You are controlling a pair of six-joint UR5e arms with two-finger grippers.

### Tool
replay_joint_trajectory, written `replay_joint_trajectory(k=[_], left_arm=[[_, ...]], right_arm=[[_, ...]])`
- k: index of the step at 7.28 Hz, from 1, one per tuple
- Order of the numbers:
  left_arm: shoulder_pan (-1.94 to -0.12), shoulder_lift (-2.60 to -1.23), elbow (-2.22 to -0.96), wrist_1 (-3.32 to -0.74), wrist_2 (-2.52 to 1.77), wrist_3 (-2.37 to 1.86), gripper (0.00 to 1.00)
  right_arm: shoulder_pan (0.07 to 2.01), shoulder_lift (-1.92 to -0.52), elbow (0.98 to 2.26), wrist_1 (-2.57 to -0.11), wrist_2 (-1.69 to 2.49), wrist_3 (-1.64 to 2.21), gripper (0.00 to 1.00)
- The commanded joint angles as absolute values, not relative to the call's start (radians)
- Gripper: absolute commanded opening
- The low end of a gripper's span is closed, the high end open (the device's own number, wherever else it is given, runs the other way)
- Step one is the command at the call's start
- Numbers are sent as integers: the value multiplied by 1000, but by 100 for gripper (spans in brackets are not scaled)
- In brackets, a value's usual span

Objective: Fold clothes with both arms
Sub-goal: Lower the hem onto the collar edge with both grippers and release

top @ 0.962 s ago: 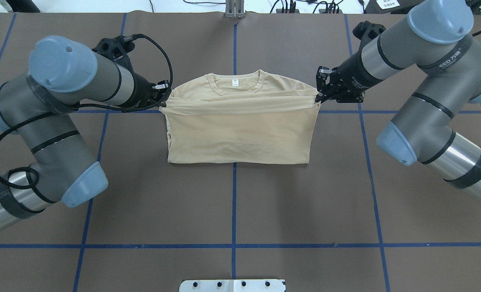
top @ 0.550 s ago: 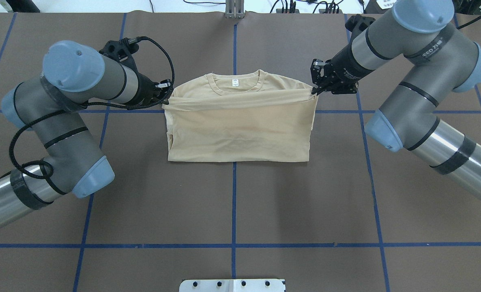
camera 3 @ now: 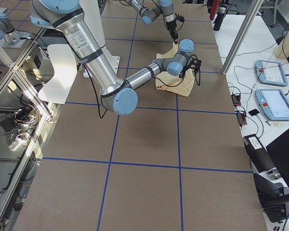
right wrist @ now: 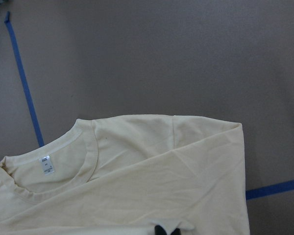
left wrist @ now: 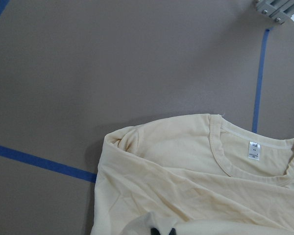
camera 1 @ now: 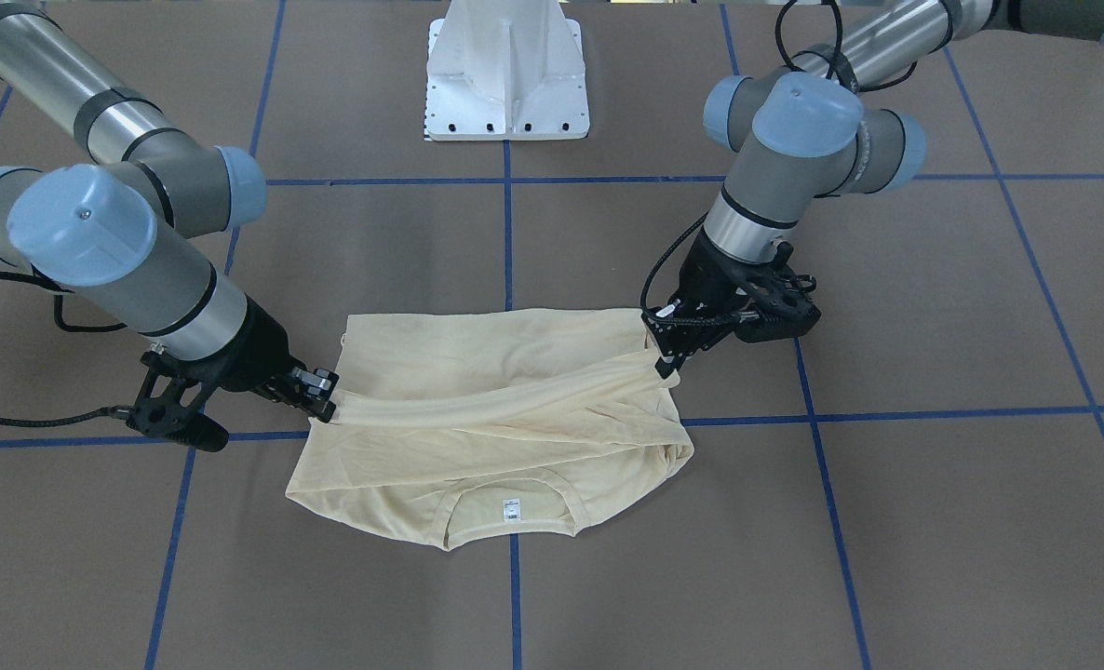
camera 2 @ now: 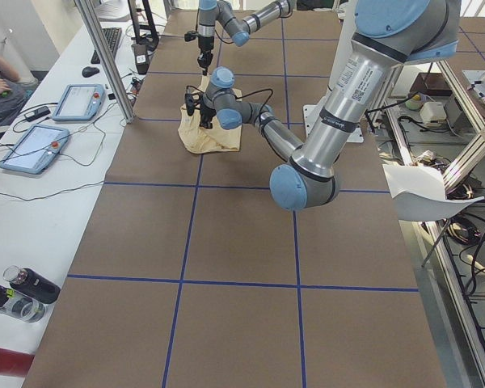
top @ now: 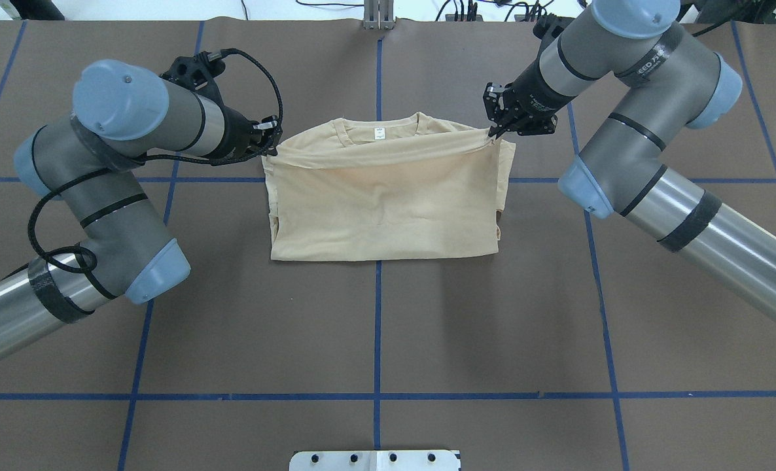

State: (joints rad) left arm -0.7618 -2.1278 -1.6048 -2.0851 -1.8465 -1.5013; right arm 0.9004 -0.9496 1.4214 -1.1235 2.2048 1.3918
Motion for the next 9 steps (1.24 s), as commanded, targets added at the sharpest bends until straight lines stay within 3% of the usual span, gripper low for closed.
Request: replay_joint_trajectory(k=[1,9], left_arm=[[-787,-2134,-1592,-2082,-1815,-1537,0],[-741,-2203,-1425,-2174,-1784,-1651,0]], right_arm=[[907,-948,1411,-1112,2204,1391,0],[907,-907,1276,-1054,2203,1368,0]])
